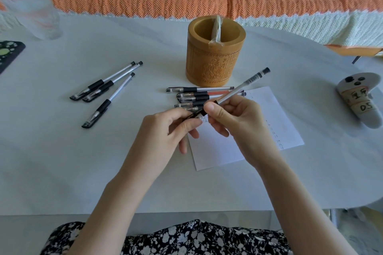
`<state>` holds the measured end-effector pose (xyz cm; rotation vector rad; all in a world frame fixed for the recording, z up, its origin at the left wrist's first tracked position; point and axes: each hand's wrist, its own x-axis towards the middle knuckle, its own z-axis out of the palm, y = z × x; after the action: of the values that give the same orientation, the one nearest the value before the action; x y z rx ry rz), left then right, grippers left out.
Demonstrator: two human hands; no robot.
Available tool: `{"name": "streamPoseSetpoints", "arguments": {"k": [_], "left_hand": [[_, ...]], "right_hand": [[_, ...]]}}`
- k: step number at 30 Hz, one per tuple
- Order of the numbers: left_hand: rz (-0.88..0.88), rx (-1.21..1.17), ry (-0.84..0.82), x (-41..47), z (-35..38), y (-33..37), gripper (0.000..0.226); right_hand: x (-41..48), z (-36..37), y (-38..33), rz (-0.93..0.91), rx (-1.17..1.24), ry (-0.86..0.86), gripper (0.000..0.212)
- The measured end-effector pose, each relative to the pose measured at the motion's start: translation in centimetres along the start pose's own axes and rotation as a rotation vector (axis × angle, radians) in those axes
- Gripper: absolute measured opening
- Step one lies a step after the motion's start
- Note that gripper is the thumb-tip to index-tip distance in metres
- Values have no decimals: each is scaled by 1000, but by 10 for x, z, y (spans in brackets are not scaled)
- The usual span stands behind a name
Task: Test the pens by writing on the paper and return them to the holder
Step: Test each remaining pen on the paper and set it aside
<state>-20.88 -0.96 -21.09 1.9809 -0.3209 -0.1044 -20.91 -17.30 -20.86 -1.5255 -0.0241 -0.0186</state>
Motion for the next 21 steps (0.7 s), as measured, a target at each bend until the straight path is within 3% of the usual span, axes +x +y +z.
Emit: {"name": "streamPoseSetpoints", "arguments": {"k": [6, 11, 14, 17, 21], "left_hand": [[38, 43, 52, -3, 5, -2, 21], [31, 75, 84, -3, 7, 0, 19], [25, 200, 141, 5, 5, 0, 17], [-4, 305, 165, 9, 0, -4, 17], [-1, 343, 151, 7, -5, -2, 26]], "right_hand": [[-1, 3, 1, 62, -1, 32, 16], [0, 7, 0, 87, 23, 40, 22], [0, 11, 3, 78, -62, 154, 28], [-1, 7, 4, -84, -238, 290, 12], [2, 2, 11, -280, -535, 137, 26]]}}
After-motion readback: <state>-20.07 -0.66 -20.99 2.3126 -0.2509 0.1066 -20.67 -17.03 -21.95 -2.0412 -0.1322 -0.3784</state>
